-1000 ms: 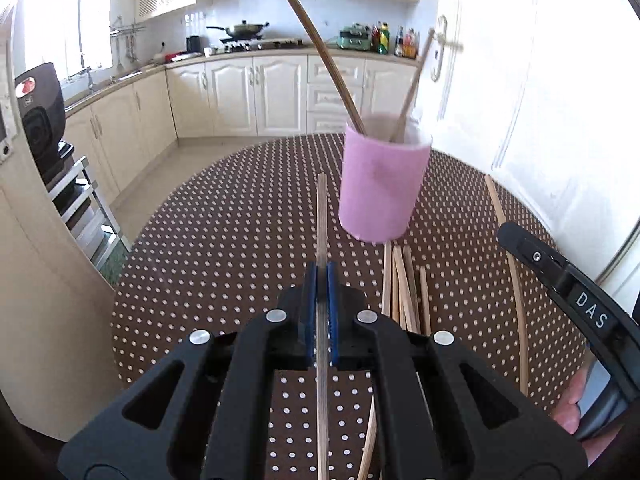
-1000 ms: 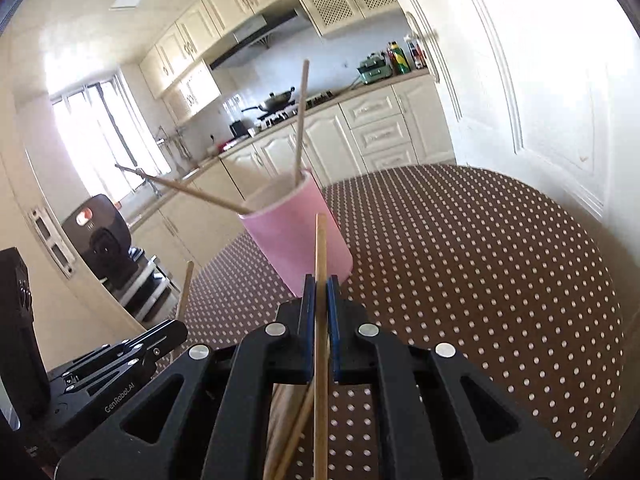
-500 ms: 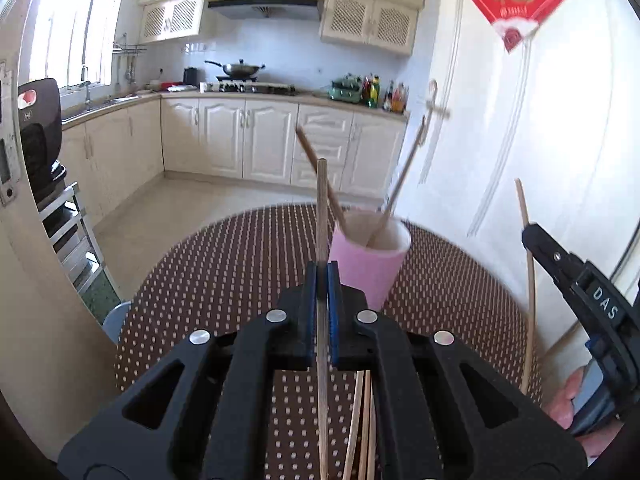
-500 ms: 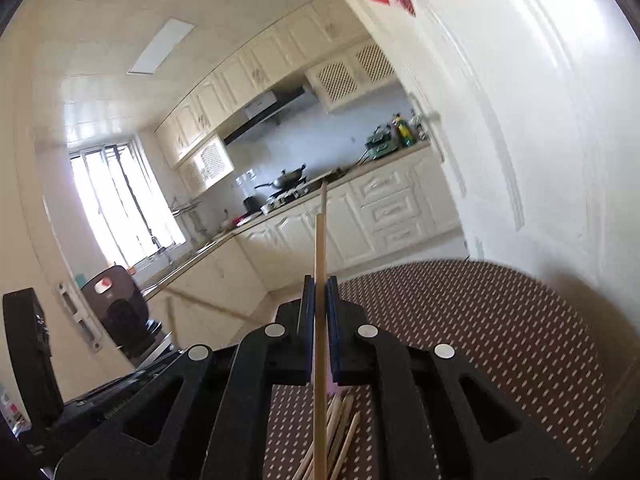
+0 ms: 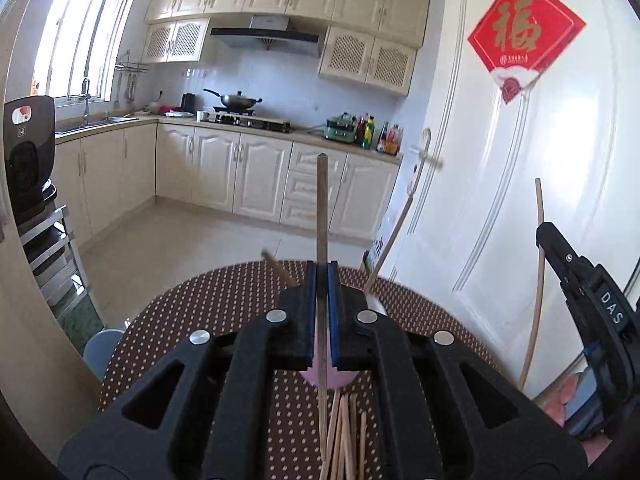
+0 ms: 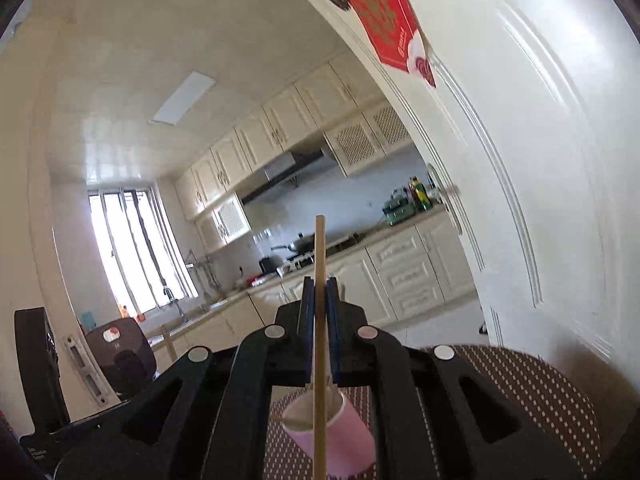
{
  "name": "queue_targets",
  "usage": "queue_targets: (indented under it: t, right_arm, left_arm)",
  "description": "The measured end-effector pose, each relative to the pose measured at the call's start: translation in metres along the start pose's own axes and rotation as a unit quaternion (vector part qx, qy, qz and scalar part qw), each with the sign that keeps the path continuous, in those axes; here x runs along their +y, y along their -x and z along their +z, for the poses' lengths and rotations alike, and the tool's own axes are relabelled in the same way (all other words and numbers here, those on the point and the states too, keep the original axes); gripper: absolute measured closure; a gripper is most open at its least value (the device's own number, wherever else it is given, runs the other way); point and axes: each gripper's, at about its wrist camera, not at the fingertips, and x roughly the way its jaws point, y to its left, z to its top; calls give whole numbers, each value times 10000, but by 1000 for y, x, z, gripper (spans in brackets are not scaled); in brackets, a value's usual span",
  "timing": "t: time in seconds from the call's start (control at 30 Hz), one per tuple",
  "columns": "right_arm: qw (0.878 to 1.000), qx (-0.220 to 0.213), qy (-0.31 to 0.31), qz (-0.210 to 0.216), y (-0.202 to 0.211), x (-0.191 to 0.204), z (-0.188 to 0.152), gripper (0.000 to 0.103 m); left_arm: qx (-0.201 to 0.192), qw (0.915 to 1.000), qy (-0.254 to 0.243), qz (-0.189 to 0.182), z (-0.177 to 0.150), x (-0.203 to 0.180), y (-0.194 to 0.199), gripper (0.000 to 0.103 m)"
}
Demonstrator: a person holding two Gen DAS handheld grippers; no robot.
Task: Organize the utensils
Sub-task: 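Lift the chopsticks above the pink cup with both tools and lower them in, then open the left tool over the cup while the right tool releases its chopstick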
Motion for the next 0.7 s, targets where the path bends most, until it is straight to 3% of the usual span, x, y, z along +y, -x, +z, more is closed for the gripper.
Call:
queue_targets:
  t: [0.43, 0.7]
  right_arm:
    - [9967, -799, 77, 132, -48, 11, 17, 98]
    - [9963, -847, -4, 161, -77, 9, 19, 98]
  left_arm:
    - [-581, 9980, 199, -177, 51, 3, -10, 97]
    - [-877, 9958, 222, -107, 75, -4, -23, 97]
